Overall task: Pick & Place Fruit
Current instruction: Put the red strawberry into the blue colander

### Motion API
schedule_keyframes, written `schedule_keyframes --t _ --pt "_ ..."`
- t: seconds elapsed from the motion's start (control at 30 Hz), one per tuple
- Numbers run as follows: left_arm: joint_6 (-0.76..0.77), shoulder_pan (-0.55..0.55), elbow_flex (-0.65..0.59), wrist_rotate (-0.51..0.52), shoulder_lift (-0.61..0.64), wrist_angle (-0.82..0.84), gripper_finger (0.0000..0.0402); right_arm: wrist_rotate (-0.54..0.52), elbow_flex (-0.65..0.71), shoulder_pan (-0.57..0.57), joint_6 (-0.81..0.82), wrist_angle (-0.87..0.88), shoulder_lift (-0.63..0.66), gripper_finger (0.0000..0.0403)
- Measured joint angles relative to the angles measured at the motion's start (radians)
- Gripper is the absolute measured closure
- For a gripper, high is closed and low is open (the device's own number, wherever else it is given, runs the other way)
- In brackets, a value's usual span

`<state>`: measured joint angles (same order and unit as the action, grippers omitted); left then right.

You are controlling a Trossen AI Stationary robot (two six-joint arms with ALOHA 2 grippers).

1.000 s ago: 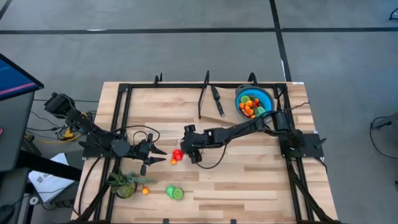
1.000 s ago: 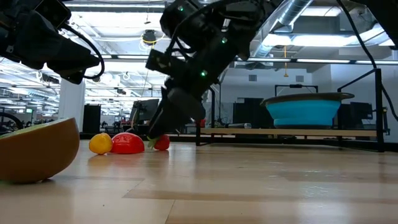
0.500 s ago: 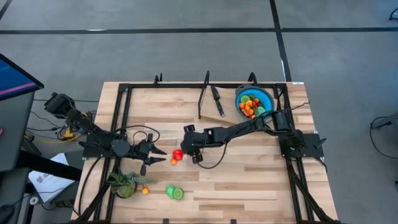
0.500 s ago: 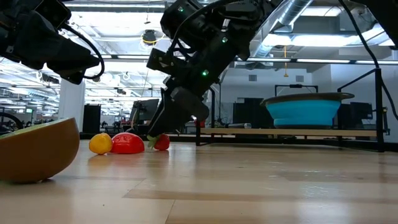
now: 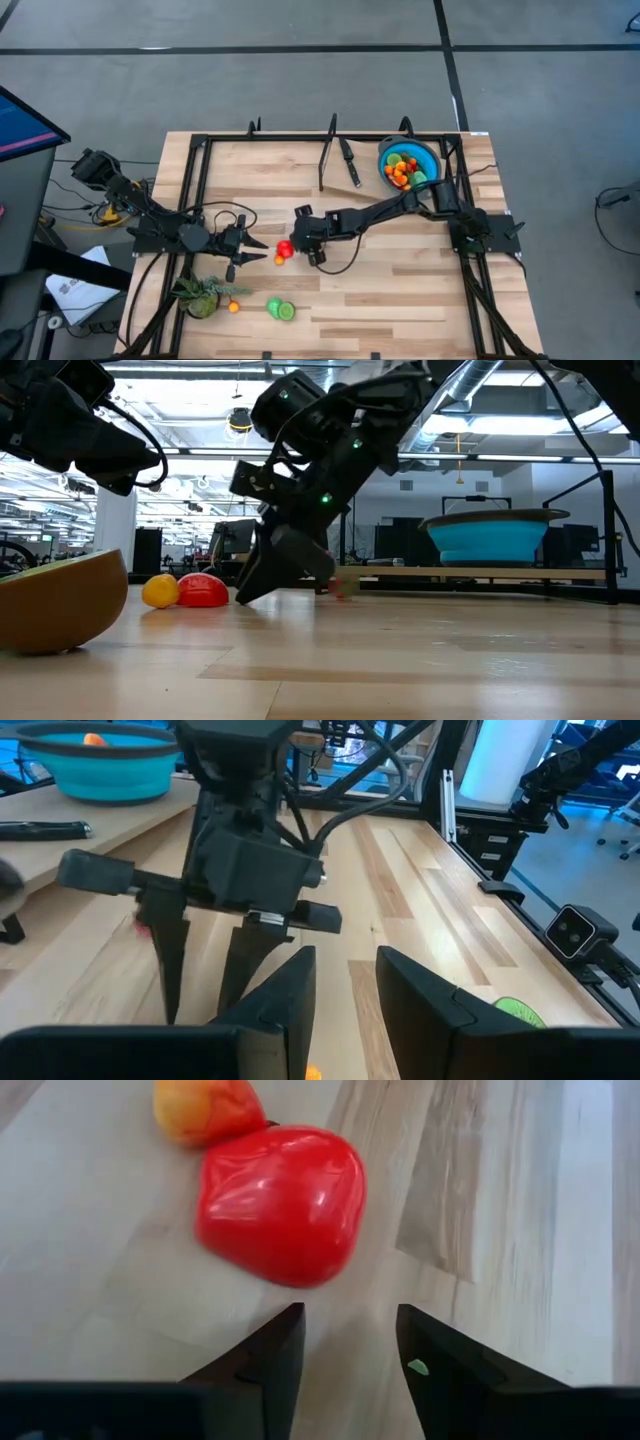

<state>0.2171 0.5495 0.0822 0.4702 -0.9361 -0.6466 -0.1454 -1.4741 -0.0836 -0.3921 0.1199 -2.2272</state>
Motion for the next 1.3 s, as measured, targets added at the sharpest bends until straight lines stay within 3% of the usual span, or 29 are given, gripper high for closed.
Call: schedule_keyframes --t 0.27,0.37,0.57,0.67,0.93,1.3 --pt "0.000 0.000 0.000 0.000 0.000 0.002 0.0298 -0.018 -0.034 -0.003 0.036 0.072 0.021 0.0297" --pt "0.000 0.000 0.000 0.000 0.000 0.003 0.0298 -0.022 -0.114 -0.003 0.101 0.225 0.054 0.0304" --pt "0.000 0.000 0.000 0.000 0.000 0.003 0.0298 -0.013 -0.320 -0.007 0.360 0.695 0.057 0.0314" --pt "-0.001 0.000 0.000 0.000 0.000 0.003 0.0298 -0.013 -0.356 -0.011 0.428 0.818 0.059 0.0329" --pt "0.000 0.000 0.000 0.000 0.000 0.003 0.0298 -0.013 -0.342 -0.040 0.486 0.886 0.056 0.0395" --pt "-0.001 0.000 0.000 0.000 0.000 0.003 0.0298 -0.085 -0.335 -0.158 0.727 0.967 0.056 0.0402"
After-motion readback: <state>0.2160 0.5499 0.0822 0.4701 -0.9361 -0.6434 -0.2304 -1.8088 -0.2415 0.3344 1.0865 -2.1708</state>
